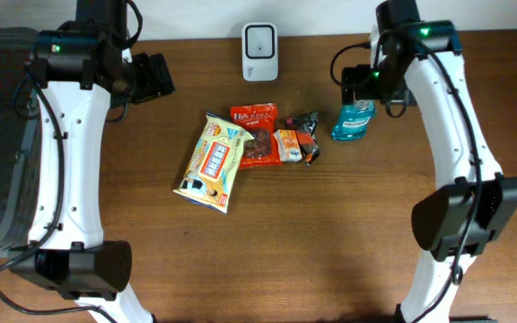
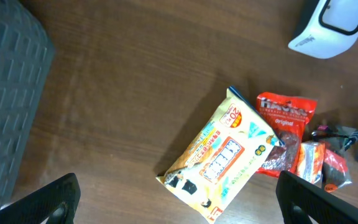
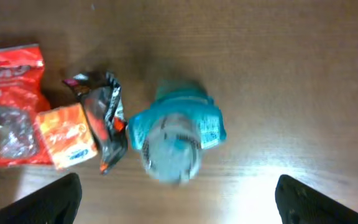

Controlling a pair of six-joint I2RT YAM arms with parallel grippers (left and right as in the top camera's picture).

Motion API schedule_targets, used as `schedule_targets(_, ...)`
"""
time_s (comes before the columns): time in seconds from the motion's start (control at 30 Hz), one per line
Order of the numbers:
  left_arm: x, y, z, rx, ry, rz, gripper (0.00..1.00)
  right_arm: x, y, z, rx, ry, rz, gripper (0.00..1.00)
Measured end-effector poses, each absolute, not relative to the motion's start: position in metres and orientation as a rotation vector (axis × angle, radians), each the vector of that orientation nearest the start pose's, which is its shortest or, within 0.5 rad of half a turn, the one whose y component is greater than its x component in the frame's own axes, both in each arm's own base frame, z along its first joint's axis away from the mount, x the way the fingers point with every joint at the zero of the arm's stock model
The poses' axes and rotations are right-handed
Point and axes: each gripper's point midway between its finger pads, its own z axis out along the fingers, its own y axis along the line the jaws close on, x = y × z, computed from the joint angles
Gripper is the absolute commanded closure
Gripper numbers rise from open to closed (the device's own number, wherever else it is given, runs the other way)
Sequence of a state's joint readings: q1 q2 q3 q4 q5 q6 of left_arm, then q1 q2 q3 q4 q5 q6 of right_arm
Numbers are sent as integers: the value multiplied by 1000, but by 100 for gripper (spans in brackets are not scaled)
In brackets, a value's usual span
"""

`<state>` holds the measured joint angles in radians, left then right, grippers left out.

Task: Scan the item barcode

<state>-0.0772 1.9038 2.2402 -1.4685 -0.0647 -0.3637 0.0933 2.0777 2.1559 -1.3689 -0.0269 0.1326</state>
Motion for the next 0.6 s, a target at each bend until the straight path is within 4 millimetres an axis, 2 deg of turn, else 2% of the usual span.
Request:
schedule_targets(0.2, 421, -21, 278, -405, 2670, -46, 1, 390, 41, 237, 79, 2916, 75, 1)
schedule_targets(0.27, 422, -21, 278, -405, 2669, -46, 1, 380, 40, 238, 85, 2914, 74, 1)
schedule_targets(0.3, 421, -21, 278, -405, 2670, -46, 1, 378, 39, 231, 85, 2923, 72, 1)
schedule_targets(0.37, 421, -21, 278, -405, 2670, -46, 1, 379, 39, 210, 88, 2938, 70, 1)
schedule_targets(0.43, 422, -22, 278, -404, 2669, -47, 1, 396, 41, 183, 90, 2903, 76, 1)
schedule_targets(0.5, 421, -22, 278, -405, 2669, -47, 1, 414, 43, 166, 87, 2841, 85, 2)
schedule_targets(0.6, 421, -21, 278, -405, 2670, -46, 1, 435, 45, 168, 82, 2754, 99, 1)
